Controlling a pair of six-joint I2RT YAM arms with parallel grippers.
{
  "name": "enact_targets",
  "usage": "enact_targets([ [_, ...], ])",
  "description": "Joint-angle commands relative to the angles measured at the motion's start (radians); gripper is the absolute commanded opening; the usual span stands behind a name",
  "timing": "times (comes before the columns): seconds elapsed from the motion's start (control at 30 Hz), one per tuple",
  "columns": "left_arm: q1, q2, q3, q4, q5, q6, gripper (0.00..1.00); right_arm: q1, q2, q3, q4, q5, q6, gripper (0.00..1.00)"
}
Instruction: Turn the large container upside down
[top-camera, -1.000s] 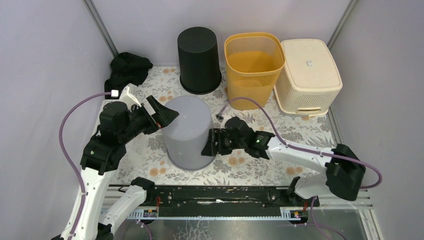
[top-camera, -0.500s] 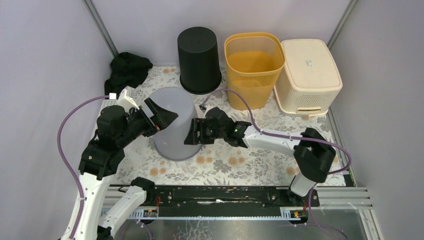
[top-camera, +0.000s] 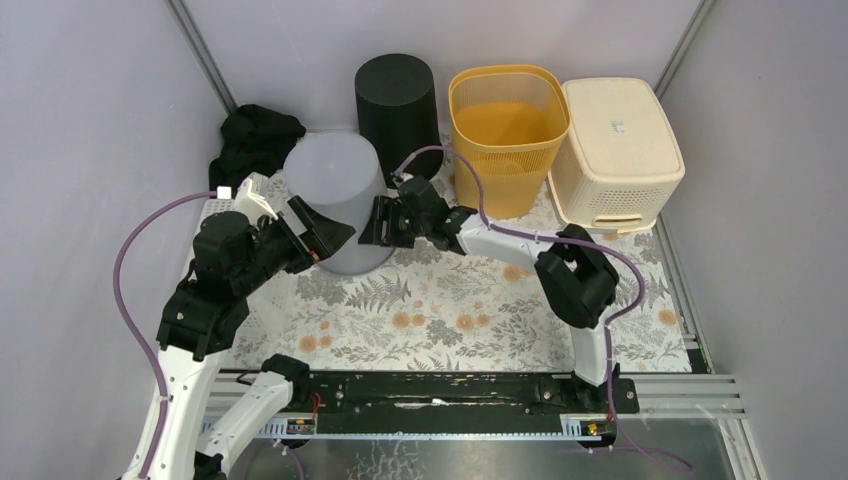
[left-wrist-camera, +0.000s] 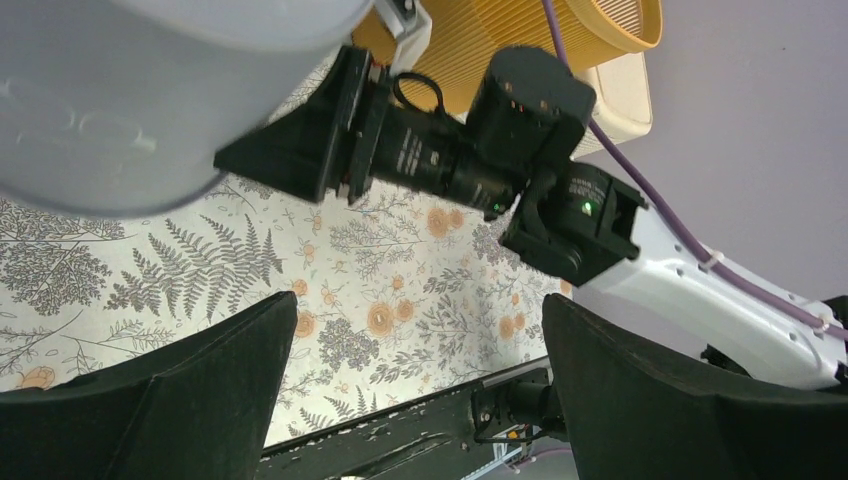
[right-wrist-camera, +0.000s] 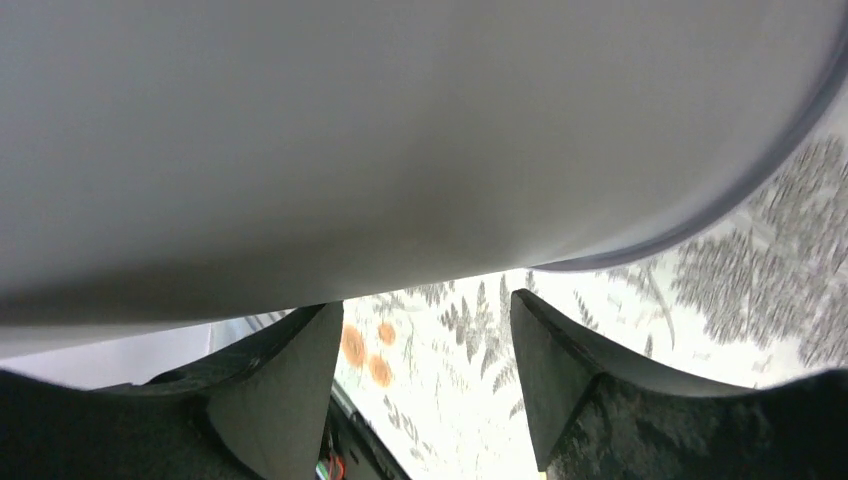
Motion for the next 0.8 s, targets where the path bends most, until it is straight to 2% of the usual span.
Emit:
enact_targets([
  [0.0,0.004,0.000,0.028,0.006,-0.008,0.022,1.00,-0.046,0.072,0.146,0.020,-0.008,-0.034,0.70],
  [0.2,0.004,0.002,0.032,0.003,-0.011,0.027,1.00,-0.092,0.200,0.313,-0.010,-0.038,-0.064,0.71],
  [0.47,0.003,0.015,0.040,-0.001,-0.023,0.030,1.00,-0.136,0.343,0.579,-0.194,-0.095,-0.223,0.75],
  [0.77,0.004,0.028,0.019,0.013,-0.022,0.032,1.00,-0.159,0.313,0.631,-0.347,-0.029,-0.371,0.77],
])
